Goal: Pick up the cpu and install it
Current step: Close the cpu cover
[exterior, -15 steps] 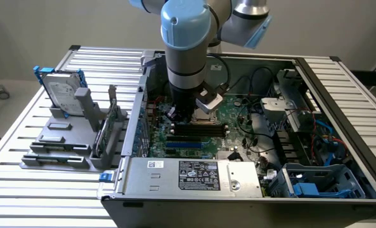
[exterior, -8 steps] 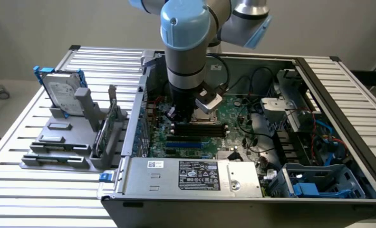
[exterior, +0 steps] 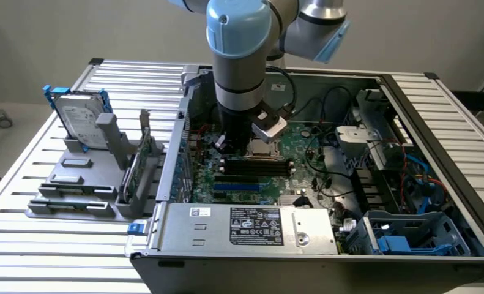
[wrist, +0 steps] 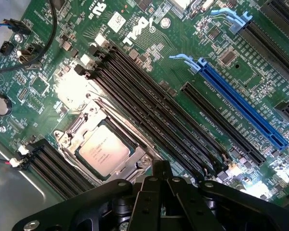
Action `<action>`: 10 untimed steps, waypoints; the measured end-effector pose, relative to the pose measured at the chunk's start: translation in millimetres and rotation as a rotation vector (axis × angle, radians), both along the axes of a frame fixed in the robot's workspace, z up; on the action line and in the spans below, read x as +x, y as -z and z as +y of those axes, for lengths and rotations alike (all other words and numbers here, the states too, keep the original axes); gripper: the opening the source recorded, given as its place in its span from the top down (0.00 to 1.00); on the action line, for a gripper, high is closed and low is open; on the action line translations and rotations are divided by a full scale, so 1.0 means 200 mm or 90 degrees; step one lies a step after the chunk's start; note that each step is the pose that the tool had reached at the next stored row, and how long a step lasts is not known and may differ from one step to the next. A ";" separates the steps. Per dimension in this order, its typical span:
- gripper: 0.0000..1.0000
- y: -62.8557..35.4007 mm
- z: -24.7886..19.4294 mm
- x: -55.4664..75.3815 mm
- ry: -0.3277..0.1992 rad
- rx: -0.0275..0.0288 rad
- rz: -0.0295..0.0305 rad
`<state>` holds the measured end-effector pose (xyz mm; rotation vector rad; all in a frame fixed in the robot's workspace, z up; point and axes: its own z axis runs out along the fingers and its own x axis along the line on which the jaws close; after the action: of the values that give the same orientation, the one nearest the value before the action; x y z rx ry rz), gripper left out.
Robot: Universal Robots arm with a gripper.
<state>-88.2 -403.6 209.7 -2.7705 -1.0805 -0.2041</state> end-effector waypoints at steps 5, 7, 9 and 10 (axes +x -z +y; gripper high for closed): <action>0.89 -0.006 0.000 0.00 0.000 -0.0100 0.0000; 0.89 -0.015 -0.001 0.00 0.000 -0.0114 0.0001; 0.89 -0.038 0.000 0.00 0.000 -0.0115 0.0000; 0.89 -0.052 0.000 0.00 0.000 -0.0115 0.0000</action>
<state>-88.0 -403.5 220.1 -2.7864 -1.0875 -0.1953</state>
